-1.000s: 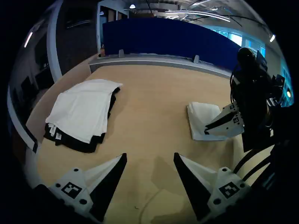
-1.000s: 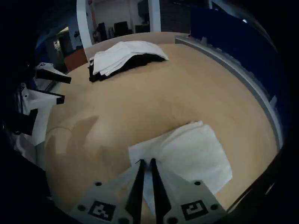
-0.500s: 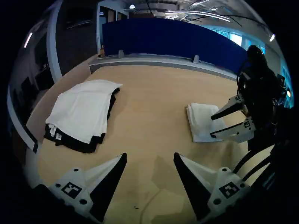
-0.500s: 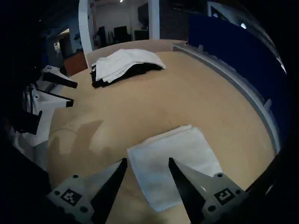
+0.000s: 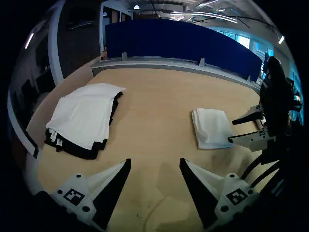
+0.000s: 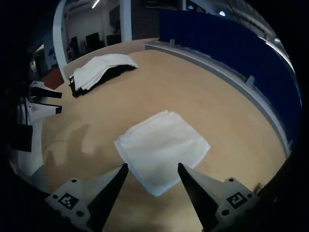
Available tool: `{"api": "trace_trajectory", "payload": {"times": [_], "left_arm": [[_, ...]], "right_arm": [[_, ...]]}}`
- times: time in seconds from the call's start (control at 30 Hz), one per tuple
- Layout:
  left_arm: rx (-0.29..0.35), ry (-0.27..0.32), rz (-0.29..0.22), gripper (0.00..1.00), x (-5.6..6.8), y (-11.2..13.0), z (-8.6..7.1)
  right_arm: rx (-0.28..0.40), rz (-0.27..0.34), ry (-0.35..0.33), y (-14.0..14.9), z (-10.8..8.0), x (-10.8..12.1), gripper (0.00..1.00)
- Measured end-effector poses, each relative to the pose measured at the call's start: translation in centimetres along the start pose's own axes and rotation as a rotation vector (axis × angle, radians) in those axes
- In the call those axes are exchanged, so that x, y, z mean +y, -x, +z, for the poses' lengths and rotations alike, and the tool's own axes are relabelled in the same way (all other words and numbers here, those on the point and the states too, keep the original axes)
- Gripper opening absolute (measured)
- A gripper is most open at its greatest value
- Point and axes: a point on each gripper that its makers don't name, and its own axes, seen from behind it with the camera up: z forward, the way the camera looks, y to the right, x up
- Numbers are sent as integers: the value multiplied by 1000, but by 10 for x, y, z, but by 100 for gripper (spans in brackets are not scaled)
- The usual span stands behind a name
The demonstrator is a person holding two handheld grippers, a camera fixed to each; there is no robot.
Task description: Fold towel
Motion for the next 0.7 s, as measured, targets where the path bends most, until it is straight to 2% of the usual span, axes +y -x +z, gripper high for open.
{"api": "trace_trajectory", "payload": {"times": [0.17,0.27,0.5,0.7], "left_arm": [[2,6,2,93,2,-2,0],[2,7,3,93,2,-2,0],[2,9,1,93,0,-3,2],[5,12,0,93,0,-5,2]], "right_arm": [[-2,76,24,13,-2,1,100],[-12,97,34,18,-2,2,100],[-46,103,64,31,-2,10,100],[-90,99,54,46,2,7,100]]}}
